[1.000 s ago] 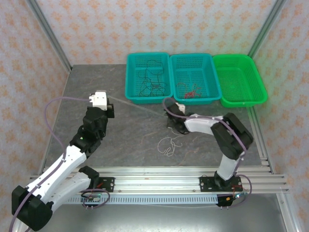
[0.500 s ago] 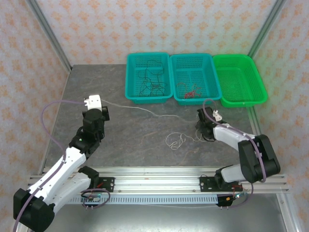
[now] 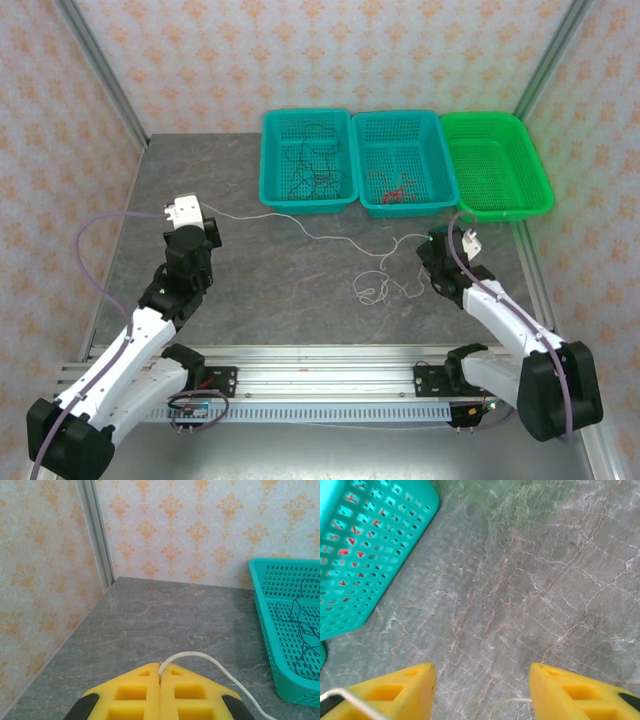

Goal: Untangle the cables

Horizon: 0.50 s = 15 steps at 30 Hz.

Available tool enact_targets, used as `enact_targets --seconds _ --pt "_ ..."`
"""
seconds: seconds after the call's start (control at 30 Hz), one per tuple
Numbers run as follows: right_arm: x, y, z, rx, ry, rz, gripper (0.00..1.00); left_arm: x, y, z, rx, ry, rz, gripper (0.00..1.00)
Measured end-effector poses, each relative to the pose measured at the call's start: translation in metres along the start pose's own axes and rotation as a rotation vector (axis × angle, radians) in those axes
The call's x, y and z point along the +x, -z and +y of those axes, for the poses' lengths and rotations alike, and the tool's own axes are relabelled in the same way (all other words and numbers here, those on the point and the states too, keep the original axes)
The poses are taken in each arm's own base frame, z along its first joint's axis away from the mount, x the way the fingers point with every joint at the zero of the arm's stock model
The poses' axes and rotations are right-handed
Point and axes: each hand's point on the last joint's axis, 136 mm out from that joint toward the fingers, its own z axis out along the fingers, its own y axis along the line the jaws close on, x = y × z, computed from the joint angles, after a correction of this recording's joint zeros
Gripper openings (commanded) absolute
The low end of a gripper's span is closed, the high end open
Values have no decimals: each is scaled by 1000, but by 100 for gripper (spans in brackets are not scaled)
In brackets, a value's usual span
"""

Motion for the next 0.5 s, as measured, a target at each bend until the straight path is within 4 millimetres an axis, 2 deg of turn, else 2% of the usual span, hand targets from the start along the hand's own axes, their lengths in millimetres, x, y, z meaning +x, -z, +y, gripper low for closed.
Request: enact_targets --seconds 0.1,0.27,0.33,0.5 --pt "-12 7 -6 9 -36 -38 54 1 -1 2 -8 -1 4 0" --pt "-49 5 -48 101 -236 -112 53 0 -1 24 -70 46 6 0" --pt "-45 2 -54 100 -252 -83 54 -3 0 29 -66 71 -1 0" --pt "-16 -5 -32 -2 -171 57 61 3 -3 11 30 84 24 0"
